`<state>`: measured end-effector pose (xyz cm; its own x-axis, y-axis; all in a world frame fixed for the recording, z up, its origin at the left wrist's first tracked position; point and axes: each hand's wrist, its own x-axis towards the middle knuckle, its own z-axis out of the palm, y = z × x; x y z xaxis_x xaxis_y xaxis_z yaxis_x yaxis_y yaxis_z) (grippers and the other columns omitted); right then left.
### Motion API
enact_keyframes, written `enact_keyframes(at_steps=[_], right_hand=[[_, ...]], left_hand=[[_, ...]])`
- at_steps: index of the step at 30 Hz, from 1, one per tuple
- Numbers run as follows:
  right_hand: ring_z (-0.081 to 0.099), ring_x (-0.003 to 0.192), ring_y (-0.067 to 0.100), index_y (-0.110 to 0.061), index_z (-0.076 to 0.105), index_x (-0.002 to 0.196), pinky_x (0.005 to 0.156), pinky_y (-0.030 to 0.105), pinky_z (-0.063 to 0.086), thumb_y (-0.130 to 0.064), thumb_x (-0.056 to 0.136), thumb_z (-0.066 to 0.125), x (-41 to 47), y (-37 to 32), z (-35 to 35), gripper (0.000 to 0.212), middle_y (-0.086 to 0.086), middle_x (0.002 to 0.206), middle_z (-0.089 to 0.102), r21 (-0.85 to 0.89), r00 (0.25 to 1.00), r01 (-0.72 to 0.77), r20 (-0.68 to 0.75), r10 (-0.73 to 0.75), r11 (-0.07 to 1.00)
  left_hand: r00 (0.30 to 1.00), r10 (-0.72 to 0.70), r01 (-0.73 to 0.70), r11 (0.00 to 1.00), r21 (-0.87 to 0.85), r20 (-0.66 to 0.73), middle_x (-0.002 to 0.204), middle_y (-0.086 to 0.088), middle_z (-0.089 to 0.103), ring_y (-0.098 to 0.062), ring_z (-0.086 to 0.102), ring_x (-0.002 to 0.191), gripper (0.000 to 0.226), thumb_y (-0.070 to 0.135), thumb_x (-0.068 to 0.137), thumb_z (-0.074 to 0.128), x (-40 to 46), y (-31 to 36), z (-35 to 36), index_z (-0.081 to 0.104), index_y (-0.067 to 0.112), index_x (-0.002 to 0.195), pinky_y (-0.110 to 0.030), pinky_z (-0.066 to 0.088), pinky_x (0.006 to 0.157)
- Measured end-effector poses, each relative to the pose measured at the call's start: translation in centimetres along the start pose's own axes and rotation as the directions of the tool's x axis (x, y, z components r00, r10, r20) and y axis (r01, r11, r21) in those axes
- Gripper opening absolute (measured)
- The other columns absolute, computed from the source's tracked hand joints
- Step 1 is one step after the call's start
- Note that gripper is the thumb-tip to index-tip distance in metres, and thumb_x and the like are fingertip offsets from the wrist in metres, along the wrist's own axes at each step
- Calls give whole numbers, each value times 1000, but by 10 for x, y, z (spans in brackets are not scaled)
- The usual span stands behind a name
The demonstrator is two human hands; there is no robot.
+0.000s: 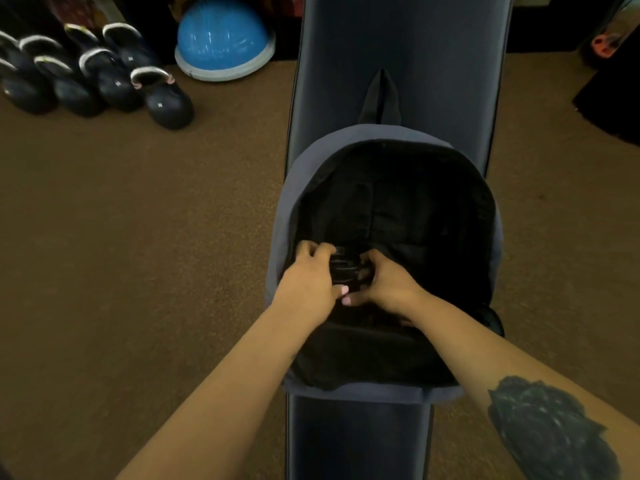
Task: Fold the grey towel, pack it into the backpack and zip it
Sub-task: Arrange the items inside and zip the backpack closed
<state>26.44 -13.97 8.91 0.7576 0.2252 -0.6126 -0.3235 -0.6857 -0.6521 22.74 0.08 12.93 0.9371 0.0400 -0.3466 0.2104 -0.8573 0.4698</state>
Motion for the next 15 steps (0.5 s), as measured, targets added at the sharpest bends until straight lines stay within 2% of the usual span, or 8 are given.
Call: enact_keyframes(at_steps=[2, 4, 6, 10, 13, 15], right_hand=[[63, 99, 21, -14, 58, 113, 82, 30, 50, -18, 65, 84, 1, 12, -8, 55, 5, 107, 67, -186, 1000, -25, 3, 26, 982], [63, 103, 27, -15, 61, 112, 85, 32, 50, -15, 75, 74, -1, 23, -15, 39, 11, 113, 66, -457, 997, -68, 2, 77, 887], [60, 111, 30, -15, 57, 123, 90, 34, 50, -15, 81, 64, -3, 35, -19, 43, 14, 124, 61, -606, 989, -98, 32, 147, 789], [56, 115, 29, -15, 44, 135, 93, 33, 48, -21, 79, 68, 1, 47, -15, 61, 13, 132, 53, -670, 952, -112, 140, 273, 734], [53, 118, 28, -18, 41, 140, 96, 31, 46, -25, 81, 68, 6, 48, -12, 66, 11, 137, 49, -681, 933, -79, 206, 295, 728], [50, 123, 26, -22, 40, 142, 98, 30, 43, -25, 81, 68, 7, 49, -13, 67, 9, 142, 46, -679, 930, -62, 227, 289, 732]], left_hand=[[999, -4, 5, 1000, -29, 37, 140, -4, 34, -26, 50, 119, 54, 28, 81, 70, 6, 2, 6, 46, 21, 129, -36, 42, 99], [1000, -2, 3, 997, -81, 10, 139, -3, 36, -24, 50, 120, 48, 29, 81, 70, 9, 3, 9, 51, 19, 124, -33, 41, 99], [1000, -15, 14, 995, -101, -7, 138, -2, 38, -23, 49, 120, 47, 33, 80, 71, 11, 5, 10, 52, 19, 120, -32, 41, 98], [994, -112, 110, 992, -67, -18, 136, -7, 34, -29, 52, 115, 70, 51, 71, 73, 10, 13, 14, 43, 21, 126, -36, 46, 90], [986, -164, 162, 986, -47, -39, 131, -10, 37, -28, 53, 107, 63, 54, 76, 67, 15, 15, 14, 42, 20, 123, -32, 44, 79], [988, -152, 150, 987, -48, -37, 125, -9, 40, -24, 52, 98, 56, 52, 78, 66, 18, 14, 12, 45, 20, 118, -30, 40, 75]])
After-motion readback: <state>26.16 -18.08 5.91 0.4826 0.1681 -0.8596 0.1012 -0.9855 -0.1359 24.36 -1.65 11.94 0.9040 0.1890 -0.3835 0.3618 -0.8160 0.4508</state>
